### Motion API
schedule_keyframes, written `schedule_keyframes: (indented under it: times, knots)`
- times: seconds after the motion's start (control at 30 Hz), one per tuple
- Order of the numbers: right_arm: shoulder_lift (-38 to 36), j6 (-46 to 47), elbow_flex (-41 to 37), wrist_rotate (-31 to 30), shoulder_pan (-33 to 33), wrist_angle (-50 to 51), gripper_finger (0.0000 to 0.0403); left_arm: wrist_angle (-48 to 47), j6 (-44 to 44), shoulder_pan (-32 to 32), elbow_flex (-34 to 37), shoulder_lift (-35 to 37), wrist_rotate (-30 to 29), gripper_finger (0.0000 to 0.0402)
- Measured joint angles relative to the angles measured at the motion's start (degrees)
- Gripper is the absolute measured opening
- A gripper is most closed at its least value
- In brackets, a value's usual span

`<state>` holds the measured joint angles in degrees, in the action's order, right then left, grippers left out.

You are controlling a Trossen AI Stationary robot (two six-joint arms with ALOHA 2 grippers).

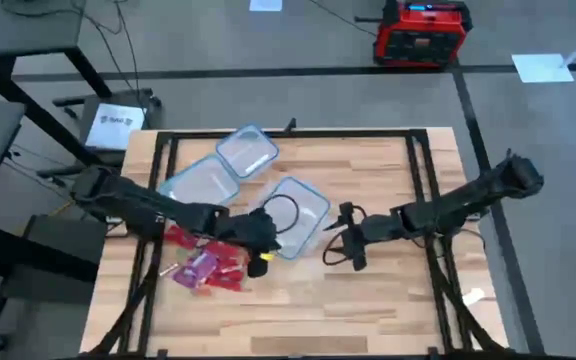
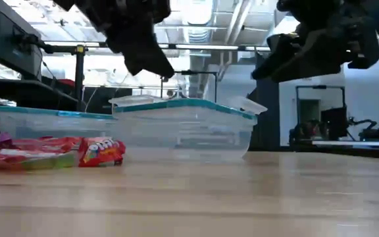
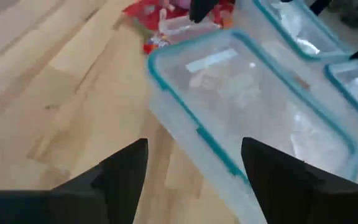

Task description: Sort candy

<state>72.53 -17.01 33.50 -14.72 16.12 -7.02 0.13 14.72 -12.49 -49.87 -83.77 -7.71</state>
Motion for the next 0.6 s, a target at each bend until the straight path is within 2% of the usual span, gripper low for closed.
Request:
schedule_keyframes:
  times: [0.13,0.27,0.43,0.53,0.6]
  knots:
    - [1.6,-1.2,0.0,0.0,-0.1,-0.9,0.0249,-0.2,0.1,0.0,0.9,0.4,-0.1,0.0]
    - [6.5,-6.9,0.0,-0.4,-0.1,-4.0,0.0249,-0.2,0.1,0.0,1.0,0.4,-0.1,0.0]
    - [13.4,-13.6,0.0,-7.3,-0.4,-12.0,0.0246,0.8,0.1,0.0,1.0,0.4,-0.1,0.0]
    - [15.1,-15.7,0.2,-9.2,-0.6,-14.5,0.0222,0.7,0.8,0.0,1.0,0.4,-0.1,0.0]
    - [15.3,-16.4,0.8,-10.1,-0.5,-14.4,0.0186,0.7,1.0,0.0,1.0,0.4,-0.1,0.0]
